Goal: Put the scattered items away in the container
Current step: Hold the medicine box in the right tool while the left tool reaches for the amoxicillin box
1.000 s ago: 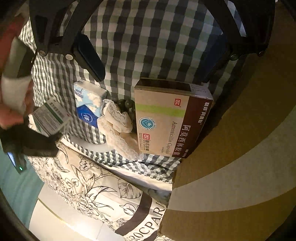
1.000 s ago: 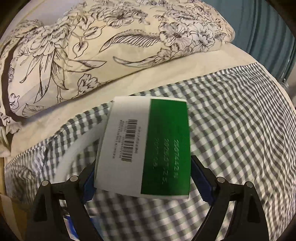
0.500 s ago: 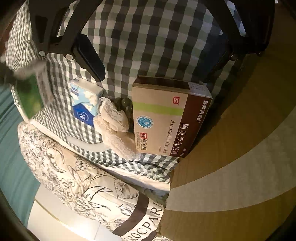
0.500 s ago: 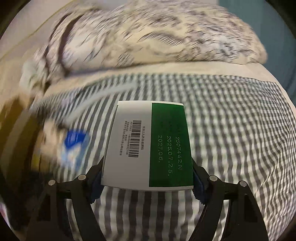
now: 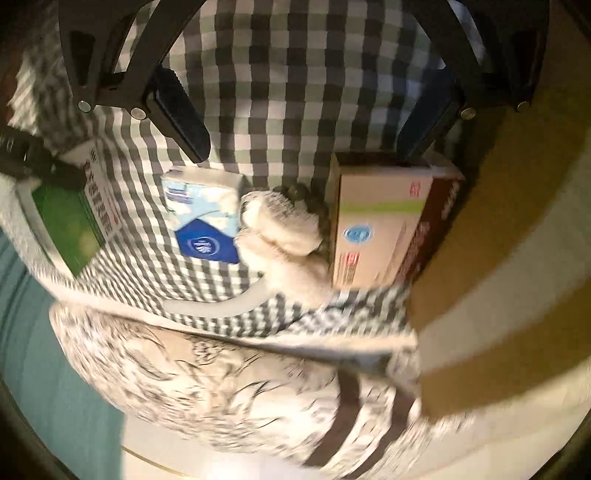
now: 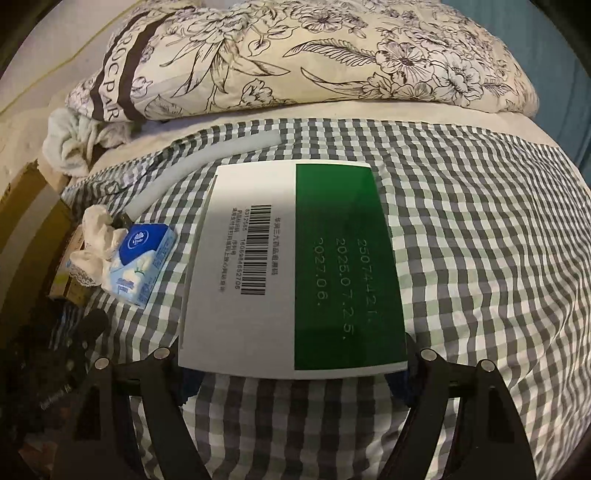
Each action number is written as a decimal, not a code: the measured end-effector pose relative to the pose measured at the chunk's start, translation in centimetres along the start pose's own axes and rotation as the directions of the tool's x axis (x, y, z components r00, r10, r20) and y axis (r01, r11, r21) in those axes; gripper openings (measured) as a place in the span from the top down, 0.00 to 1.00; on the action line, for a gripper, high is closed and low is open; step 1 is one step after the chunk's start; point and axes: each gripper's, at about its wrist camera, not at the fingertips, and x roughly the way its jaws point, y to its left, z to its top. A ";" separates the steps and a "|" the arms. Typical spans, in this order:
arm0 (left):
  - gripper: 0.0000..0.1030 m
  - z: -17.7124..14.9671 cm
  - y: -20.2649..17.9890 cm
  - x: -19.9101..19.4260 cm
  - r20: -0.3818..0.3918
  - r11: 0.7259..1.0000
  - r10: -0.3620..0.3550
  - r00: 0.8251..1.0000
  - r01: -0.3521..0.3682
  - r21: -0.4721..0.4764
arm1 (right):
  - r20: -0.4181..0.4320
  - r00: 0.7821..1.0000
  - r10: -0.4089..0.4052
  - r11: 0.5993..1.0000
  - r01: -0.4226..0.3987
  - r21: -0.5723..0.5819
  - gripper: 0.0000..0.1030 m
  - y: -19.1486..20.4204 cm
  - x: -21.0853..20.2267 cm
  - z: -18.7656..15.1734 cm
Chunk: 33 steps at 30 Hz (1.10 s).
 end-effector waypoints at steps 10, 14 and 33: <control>0.00 -0.1 -0.2 0.1 0.022 0.988 0.146 0.989 -0.147 0.051 | -0.062 0.998 -0.006 1.000 0.007 0.003 0.25 0.1 1.4 -0.9; 0.01 0.2 1.0 0.7 0.000 0.971 0.235 0.972 -0.235 0.042 | -0.057 0.998 -0.001 1.000 0.001 0.001 0.25 0.1 1.3 -1.1; 0.19 2.6 3.2 4.0 -0.078 0.999 0.024 0.997 -0.026 -0.022 | -0.045 0.999 -0.014 1.000 0.014 -0.007 0.26 0.4 1.3 -1.2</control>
